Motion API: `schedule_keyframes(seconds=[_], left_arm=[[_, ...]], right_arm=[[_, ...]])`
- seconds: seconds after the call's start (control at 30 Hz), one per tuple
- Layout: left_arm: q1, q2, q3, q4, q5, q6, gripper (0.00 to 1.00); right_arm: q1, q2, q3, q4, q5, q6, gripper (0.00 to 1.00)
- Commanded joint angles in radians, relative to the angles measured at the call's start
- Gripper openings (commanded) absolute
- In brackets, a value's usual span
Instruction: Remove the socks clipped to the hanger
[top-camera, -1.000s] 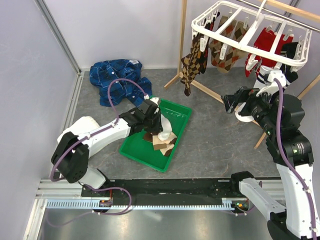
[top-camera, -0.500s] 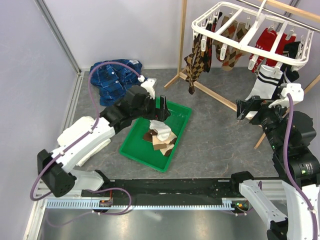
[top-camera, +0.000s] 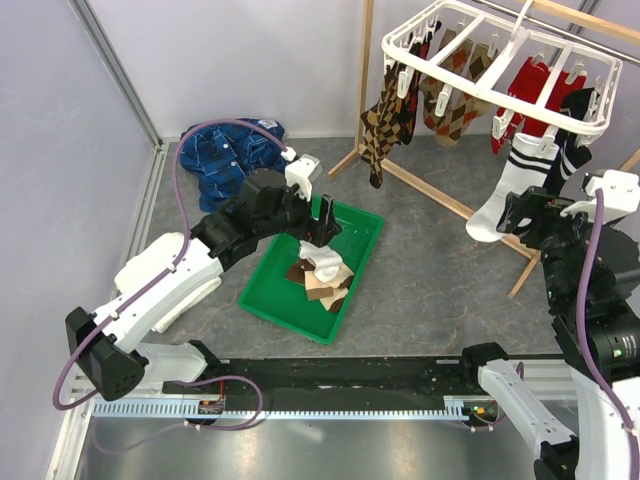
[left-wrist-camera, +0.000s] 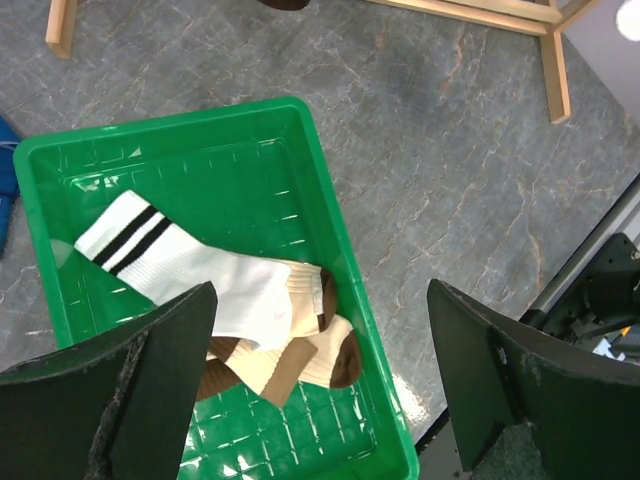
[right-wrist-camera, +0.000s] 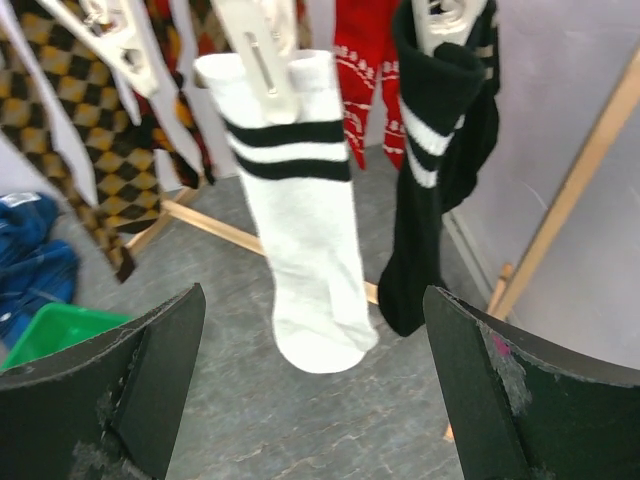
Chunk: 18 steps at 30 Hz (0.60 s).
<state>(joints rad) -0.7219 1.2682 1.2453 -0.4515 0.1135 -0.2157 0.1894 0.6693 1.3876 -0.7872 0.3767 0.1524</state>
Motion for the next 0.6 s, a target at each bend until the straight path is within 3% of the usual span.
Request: schedule_keyframes(seconds=[0.0, 0.13, 0.47, 0.57], left_arm=[[0.003, -0.085, -0.105, 0.083, 0.034, 0.055, 0.92], [-0.001, -0.125, -0.147, 0.096, 0.038, 0.045, 0.92], [-0.007, -0.161, -0.159, 0.096, -0.003, 0.045, 0.91], [-0.010, -0.165, -0.159, 0.099, -0.012, 0.045, 0.91]], right_arm=[[-0.002, 0.073, 0.005, -0.015, 0.071, -0.016, 0.98], [-0.002, 0.101, -0.007, -0.018, -0.053, 0.019, 0.93], [-0.001, 0.098, -0.082, 0.048, -0.050, -0.004, 0.61], [-0.001, 0.096, -0.082, 0.039, -0.009, -0.017, 0.61]])
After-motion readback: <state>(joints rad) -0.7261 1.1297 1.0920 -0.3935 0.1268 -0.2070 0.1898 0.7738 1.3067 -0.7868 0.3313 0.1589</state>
